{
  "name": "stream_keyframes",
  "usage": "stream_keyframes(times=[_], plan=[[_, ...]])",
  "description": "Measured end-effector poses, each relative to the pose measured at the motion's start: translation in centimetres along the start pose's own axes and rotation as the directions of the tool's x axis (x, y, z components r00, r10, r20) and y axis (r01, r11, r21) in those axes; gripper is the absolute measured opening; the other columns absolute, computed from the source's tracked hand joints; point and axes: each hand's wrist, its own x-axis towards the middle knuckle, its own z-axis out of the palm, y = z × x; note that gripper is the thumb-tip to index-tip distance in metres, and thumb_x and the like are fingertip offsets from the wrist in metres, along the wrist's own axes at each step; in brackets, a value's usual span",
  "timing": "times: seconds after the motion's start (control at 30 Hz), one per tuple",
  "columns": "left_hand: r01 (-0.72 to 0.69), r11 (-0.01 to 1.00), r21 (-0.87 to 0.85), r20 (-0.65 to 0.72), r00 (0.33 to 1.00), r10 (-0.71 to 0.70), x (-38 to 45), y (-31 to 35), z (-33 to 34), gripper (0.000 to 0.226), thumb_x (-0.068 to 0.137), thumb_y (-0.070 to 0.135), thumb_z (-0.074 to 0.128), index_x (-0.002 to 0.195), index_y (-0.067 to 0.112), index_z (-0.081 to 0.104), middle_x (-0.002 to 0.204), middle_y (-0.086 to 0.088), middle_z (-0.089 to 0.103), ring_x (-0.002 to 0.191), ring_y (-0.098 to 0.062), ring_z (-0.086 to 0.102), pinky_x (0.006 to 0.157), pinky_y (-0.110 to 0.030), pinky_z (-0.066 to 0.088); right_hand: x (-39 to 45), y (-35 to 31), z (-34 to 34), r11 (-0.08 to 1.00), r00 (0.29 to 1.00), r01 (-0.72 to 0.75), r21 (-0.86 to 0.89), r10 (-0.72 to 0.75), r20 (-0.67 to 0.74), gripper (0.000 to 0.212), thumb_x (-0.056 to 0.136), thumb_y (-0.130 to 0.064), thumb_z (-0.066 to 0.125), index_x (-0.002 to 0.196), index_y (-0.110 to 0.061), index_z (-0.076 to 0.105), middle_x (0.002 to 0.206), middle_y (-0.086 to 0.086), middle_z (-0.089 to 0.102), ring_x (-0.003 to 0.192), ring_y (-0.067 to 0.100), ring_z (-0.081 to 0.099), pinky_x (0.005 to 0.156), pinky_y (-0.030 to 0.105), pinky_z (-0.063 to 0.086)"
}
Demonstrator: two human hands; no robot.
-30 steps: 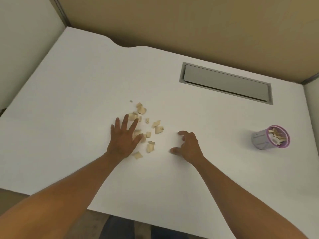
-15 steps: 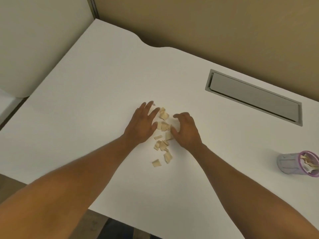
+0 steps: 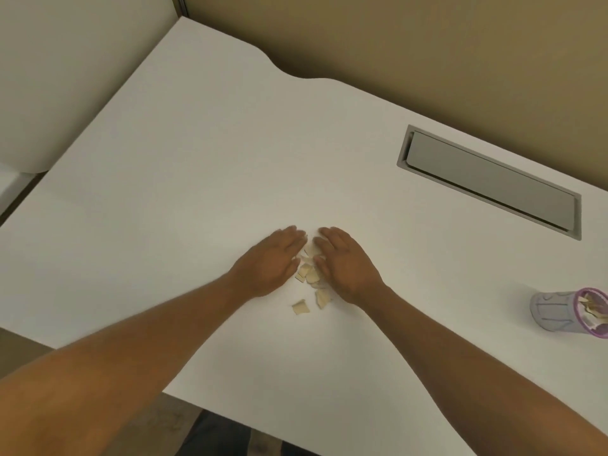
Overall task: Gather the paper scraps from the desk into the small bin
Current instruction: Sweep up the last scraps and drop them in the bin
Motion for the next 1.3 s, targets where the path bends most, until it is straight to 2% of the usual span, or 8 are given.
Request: stream_keyframes(times=[0.17, 0.33, 0.43, 0.63, 0.8, 0.97, 1.1, 1.3], plan=[[-0.062, 0.997, 0.054, -0.116, 0.991, 0.068, -3.9, 2.4, 2.5, 0.065, 0.104, 0.052, 0.044, 0.153, 0.01, 0.047, 0.158, -0.008, 0.051, 0.15, -0.03, 0.043, 0.124, -0.049, 0.035, -4.0, 0.9, -0.2, 0.995, 0.994, -0.095, 0.005, 0.095, 0.056, 0.068, 0.101, -0.064, 0.035, 0.153, -0.021, 0.039, 0.164, 0.005, 0.034, 0.149, 0.033, 0.031, 0.117, 0.052, 0.034], [-0.015, 0.999, 0.041, 0.061, 0.998, 0.013, -4.8, 4.2, 2.8, 0.126, 0.071, 0.091, 0.058, 0.166, 0.019, 0.014, 0.175, -0.011, 0.009, 0.161, -0.036, 0.013, 0.129, -0.052, 0.02, -5.0, 0.6, -1.7, 0.997, 0.97, -0.081, 0.003, 0.078, 0.23, 0.119, 0.067, -0.096, 0.048, 0.162, -0.037, 0.007, 0.172, -0.004, 0.007, 0.156, 0.035, 0.012, 0.121, 0.056, 0.024], [0.005, 0.994, 0.108, 0.095, 0.995, -0.015, -3.9, 4.2, 2.3, 0.145, 0.055, 0.084, 0.075, 0.166, 0.016, 0.013, 0.174, -0.017, 0.008, 0.154, -0.039, 0.026, 0.123, -0.05, 0.033, -5.3, -0.1, -1.6, 0.997, 0.962, -0.054, -0.059, 0.068, 0.264, 0.132, 0.054, -0.098, 0.055, 0.161, -0.035, 0.01, 0.172, -0.003, 0.011, 0.154, 0.037, 0.014, 0.118, 0.054, 0.027], [-0.011, 0.998, 0.06, 0.094, 0.996, 0.005, -1.9, 4.5, 1.1, 0.109, 0.074, 0.059, 0.083, 0.16, 0.015, 0.033, 0.164, -0.015, 0.035, 0.133, -0.035, 0.045, 0.112, -0.044, 0.046, -5.6, -1.0, -0.2, 0.994, 0.999, -0.015, -0.105, 0.02, 0.047, 0.076, 0.081, -0.05, 0.078, 0.146, -0.023, 0.051, 0.156, 0.009, 0.046, 0.125, 0.04, 0.053, 0.082, 0.046, 0.056], [-0.004, 0.998, -0.058, -0.002, 1.0, 0.004, -1.9, 4.7, 2.0, 0.075, 0.082, 0.038, 0.084, 0.148, 0.02, 0.053, 0.151, -0.008, 0.052, 0.116, -0.031, 0.054, 0.098, -0.042, 0.056, -6.5, -2.0, 0.2, 0.998, 0.996, -0.063, -0.025, 0.062, -0.064, 0.043, 0.091, -0.008, 0.069, 0.133, -0.016, 0.063, 0.139, 0.012, 0.059, 0.107, 0.036, 0.059, 0.055, 0.034, 0.055], [0.032, 0.97, -0.241, -0.105, 0.993, -0.058, -2.3, 6.5, 1.8, 0.039, 0.095, 0.019, 0.073, 0.128, 0.035, 0.061, 0.126, -0.001, 0.065, 0.103, -0.023, 0.056, 0.086, -0.032, 0.052, -6.3, -3.1, 0.6, 0.991, 0.991, -0.126, -0.037, 0.125, -0.038, 0.031, 0.091, -0.007, 0.065, 0.12, -0.017, 0.068, 0.127, 0.005, 0.063, 0.104, 0.028, 0.058, 0.06, 0.03, 0.054], [0.057, 0.987, -0.15, -0.132, 0.988, -0.077, -1.9, 6.1, 2.6, 0.027, 0.099, 0.01, 0.064, 0.123, 0.016, 0.075, 0.115, -0.004, 0.069, 0.1, -0.025, 0.061, 0.077, -0.03, 0.05, -6.0, -2.8, 0.3, 0.99, 0.99, -0.134, -0.052, 0.131, -0.058, 0.019, 0.083, -0.003, 0.071, 0.098, -0.015, 0.071, 0.099, 0.001, 0.067, 0.09, 0.024, 0.059, 0.061, 0.026, 0.046], [0.309, 0.879, -0.364, -0.087, 0.928, -0.362, 0.2, 7.9, 1.6, 0.018, 0.097, 0.014, 0.065, 0.097, 0.017, 0.082, 0.091, 0.002, 0.068, 0.08, -0.012, 0.061, 0.072, -0.01, 0.05, -6.0, -2.0, -1.5, 0.745, 0.868, -0.398, 0.536, 0.494, -0.043, 0.029, 0.091, -0.002, 0.057, 0.105, -0.013, 0.079, 0.106, 0.005, 0.077, 0.104, 0.022, 0.068, 0.089, 0.031, 0.055]])
